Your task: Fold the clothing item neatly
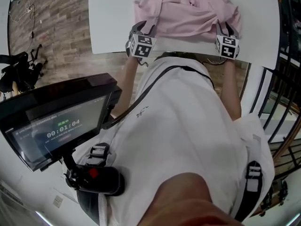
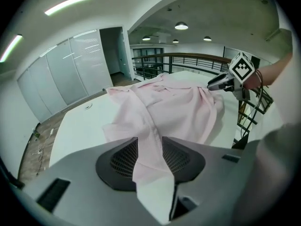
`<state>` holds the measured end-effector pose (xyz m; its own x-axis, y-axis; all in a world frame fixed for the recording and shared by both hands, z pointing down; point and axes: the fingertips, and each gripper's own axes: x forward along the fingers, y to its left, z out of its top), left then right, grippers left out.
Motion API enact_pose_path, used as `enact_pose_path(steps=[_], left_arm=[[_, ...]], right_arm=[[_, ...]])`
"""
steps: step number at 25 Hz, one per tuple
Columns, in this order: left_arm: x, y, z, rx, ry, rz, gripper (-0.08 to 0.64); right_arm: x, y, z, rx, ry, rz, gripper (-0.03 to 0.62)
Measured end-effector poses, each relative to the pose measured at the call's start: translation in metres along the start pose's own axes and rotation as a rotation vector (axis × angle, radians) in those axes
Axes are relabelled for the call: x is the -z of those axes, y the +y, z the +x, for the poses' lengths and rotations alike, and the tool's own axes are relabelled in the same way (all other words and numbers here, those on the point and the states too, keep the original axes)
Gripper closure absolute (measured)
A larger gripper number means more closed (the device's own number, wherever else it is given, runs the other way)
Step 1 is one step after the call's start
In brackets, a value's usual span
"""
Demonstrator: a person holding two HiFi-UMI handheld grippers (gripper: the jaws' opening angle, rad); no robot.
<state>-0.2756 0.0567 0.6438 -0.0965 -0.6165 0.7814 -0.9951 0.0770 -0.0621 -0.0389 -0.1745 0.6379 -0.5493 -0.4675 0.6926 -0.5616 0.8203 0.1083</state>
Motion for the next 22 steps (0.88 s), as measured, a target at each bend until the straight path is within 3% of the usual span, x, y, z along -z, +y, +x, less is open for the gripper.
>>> enact_pose_path(steps=[6,11,12,14,19,22], left_arm=[[-0.014,-0.019,0.032,-0.05,0.012,0.112,0.411],[-0.005,-0.023,0.052,-0.074,0.075,0.138,0.413],[-0.006,-0.023,0.051,-0.073,0.07,0.133,0.42],[-0.014,-0.019,0.044,-0.081,0.037,0.094,0.529],[-0.042,-0.003,0.018,-0.087,-0.08,-0.066,0.54],[-0.05,0.006,0.014,-0.096,-0.105,-0.081,0.54]], right_arm=[[-0.001,-0.017,-0.003,0.045,-0.008,0.054,0.453],[0.009,-0.02,-0.013,0.064,0.011,0.079,0.453],[0.01,-0.022,-0.014,0.069,0.011,0.083,0.453],[0.011,-0.025,-0.017,0.082,0.008,0.093,0.453],[0.016,-0.033,-0.019,0.096,0.006,0.095,0.453],[0.015,-0.034,-0.017,0.095,-0.002,0.102,0.453]])
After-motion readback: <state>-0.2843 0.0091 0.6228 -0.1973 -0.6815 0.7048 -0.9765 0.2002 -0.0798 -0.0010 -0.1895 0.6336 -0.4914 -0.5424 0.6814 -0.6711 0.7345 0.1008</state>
